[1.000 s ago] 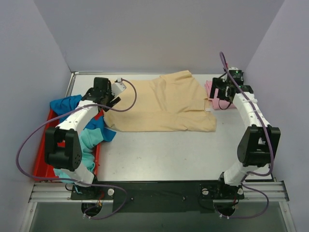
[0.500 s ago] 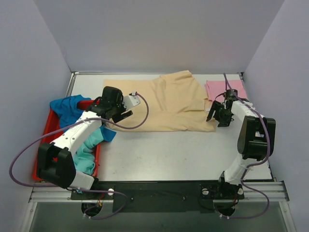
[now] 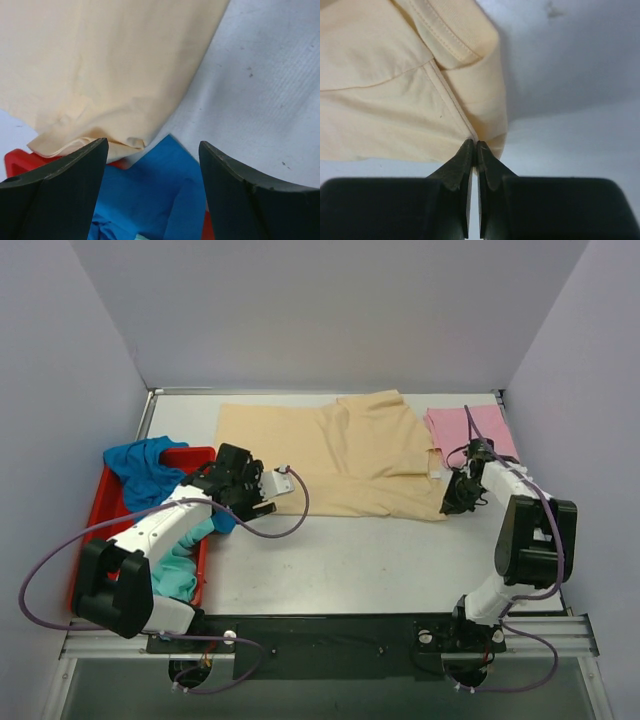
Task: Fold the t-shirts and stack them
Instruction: Fold the flattened tshirt in 1/3 of the way
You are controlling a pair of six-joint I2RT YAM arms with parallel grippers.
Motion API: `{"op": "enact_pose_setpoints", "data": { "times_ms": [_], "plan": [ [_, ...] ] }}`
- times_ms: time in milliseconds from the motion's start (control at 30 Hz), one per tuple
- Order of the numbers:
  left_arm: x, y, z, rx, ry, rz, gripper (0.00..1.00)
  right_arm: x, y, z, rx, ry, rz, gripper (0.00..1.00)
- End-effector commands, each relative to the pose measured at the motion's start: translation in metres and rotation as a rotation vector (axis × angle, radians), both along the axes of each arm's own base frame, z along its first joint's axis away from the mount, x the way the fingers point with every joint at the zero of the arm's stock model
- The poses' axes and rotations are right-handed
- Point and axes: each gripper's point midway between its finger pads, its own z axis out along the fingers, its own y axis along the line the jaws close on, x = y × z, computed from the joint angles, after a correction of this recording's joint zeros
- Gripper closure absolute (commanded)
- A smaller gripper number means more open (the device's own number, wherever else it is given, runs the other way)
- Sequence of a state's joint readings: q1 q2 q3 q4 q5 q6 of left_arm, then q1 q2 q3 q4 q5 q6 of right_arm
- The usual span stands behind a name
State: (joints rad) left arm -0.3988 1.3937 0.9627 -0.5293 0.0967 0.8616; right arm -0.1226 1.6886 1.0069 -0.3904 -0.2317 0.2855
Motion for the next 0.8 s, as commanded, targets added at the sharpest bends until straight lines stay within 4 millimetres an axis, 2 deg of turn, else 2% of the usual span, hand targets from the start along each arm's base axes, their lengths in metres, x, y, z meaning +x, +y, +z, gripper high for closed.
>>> {"op": "enact_pose_setpoints", "data": {
  "times_ms": [0,100,233,333,400,500,600,767],
  "plan": [
    [-0.022,-0.013,-0.012,-0.015,0.032,-0.173,0.16,-0.036,-0.019,0.042,-0.086,-0.019,-0.047,1.0],
    [-0.025,-0.021,-0.02,-0.022,0.023,-0.246,0.14,-0.054,-0.023,0.049,-0.089,-0.016,-0.078,1.0],
    [-0.022,-0.028,-0.03,-0.014,0.001,-0.297,0.13,-0.081,-0.041,0.053,-0.098,0.011,-0.163,1.0],
    [-0.024,-0.03,-0.033,-0.015,0.015,-0.301,0.13,-0.099,-0.073,0.051,-0.16,0.033,-0.275,1.0],
    [-0.028,-0.031,-0.032,-0.03,0.033,-0.297,0.13,-0.102,-0.087,0.047,-0.16,0.059,-0.338,1.0],
    [-0.033,-0.03,-0.036,-0.031,0.024,-0.311,0.13,-0.105,-0.099,0.041,-0.137,0.082,-0.398,1.0],
    [-0.04,-0.029,-0.049,-0.018,0.014,-0.354,0.13,-0.103,-0.101,0.037,-0.115,0.088,-0.412,1.0],
    [-0.048,-0.044,-0.055,-0.028,-0.02,-0.454,0.13,-0.099,-0.1,0.035,-0.096,0.081,-0.402,1.0]
  ]
}}
